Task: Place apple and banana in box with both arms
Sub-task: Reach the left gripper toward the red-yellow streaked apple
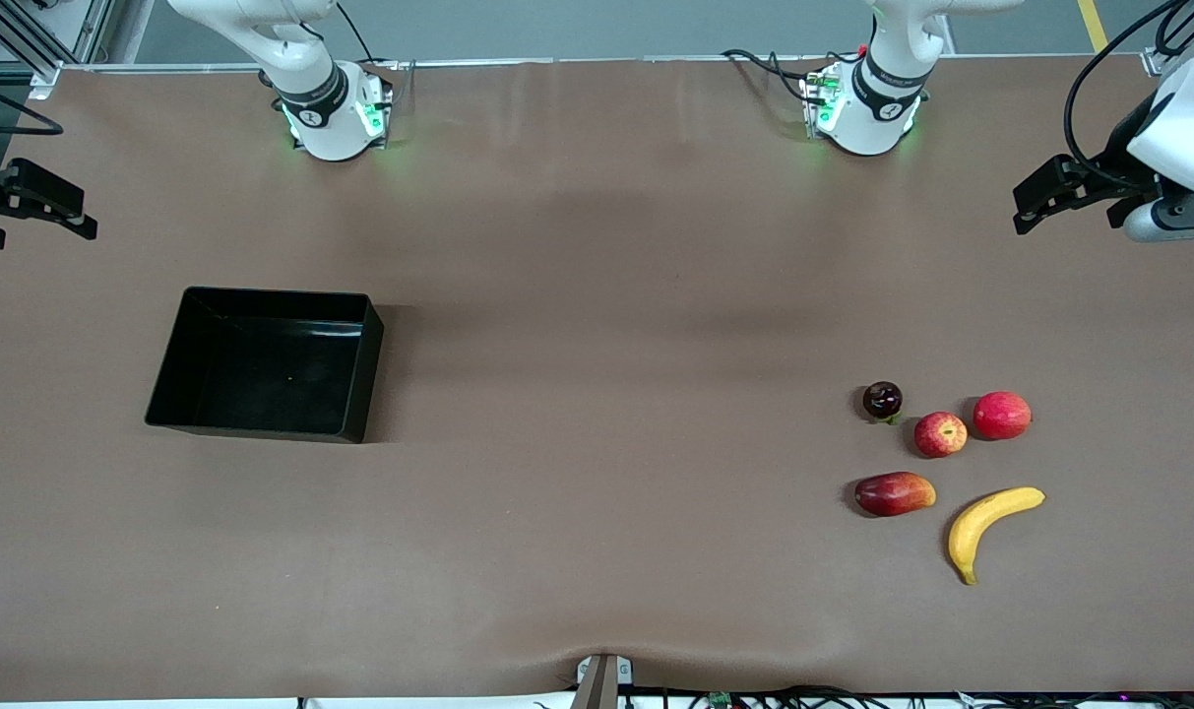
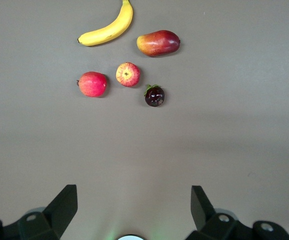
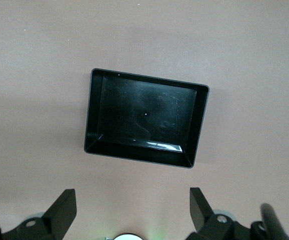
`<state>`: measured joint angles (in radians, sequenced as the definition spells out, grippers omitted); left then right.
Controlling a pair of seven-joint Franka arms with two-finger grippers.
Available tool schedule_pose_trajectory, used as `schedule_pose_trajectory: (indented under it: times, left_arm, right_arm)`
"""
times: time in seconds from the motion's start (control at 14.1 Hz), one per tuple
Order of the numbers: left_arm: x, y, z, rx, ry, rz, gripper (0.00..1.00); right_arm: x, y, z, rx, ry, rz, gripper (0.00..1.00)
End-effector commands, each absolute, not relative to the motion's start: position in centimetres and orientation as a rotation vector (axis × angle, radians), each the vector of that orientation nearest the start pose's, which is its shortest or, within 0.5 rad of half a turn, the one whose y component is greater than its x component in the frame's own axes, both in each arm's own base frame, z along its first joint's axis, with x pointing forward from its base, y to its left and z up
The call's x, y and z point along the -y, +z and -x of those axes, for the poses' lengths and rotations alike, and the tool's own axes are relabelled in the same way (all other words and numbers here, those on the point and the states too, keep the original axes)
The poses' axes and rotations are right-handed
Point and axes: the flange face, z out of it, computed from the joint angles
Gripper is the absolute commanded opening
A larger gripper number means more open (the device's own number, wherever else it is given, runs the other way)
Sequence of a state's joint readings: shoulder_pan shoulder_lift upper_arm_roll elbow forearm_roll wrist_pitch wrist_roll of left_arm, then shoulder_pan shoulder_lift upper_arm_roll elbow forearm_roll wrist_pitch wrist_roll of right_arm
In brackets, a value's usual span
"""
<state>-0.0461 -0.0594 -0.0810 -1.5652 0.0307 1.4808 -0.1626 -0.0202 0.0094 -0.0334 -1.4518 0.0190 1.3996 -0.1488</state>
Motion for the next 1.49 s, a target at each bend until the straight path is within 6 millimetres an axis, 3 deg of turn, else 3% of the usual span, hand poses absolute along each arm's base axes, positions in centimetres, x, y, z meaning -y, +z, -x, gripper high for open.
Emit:
schedule_pose_trajectory:
  times: [0.0,0.35,0.57,0.71,0.92,1.13,1.27,1.42]
  left_arm:
    - [6.4,65.7,-52.4,0.085,0.037,3.092,1.0]
    - [6.2,65.2,-52.7,0.08,0.046,3.089,1.0]
    - [5.6,62.1,-55.4,0.092,0.065,3.088,1.0]
    - [4.3,59.1,-57.6,0.125,0.05,3.092,1.0]
    - [4.0,54.3,-60.8,0.148,0.058,3.098,1.0]
    - [3.3,48.9,-62.9,0.17,0.057,3.103,1.0]
    - [2.8,45.2,-63.5,0.183,0.02,3.108,1.0]
    - [2.6,41.3,-64.2,0.186,-0.003,3.115,1.0]
  right_arm:
    - [3.0,66.1,-54.0,0.162,0.09,3.124,1.0]
    - [3.1,66.1,-54.0,0.16,0.092,3.124,1.0]
    - [3.1,65.4,-54.5,0.151,0.11,3.118,1.0]
    - [3.1,64.2,-55.2,0.15,0.143,3.114,1.0]
    - [3.3,64.0,-55.3,0.138,0.148,3.116,1.0]
    - [4.1,62.0,-56.4,0.12,0.2,3.118,1.0]
    - [4.9,59.8,-57.6,0.103,0.238,3.114,1.0]
    - [6.1,55.9,-59.2,0.088,0.335,3.101,1.0]
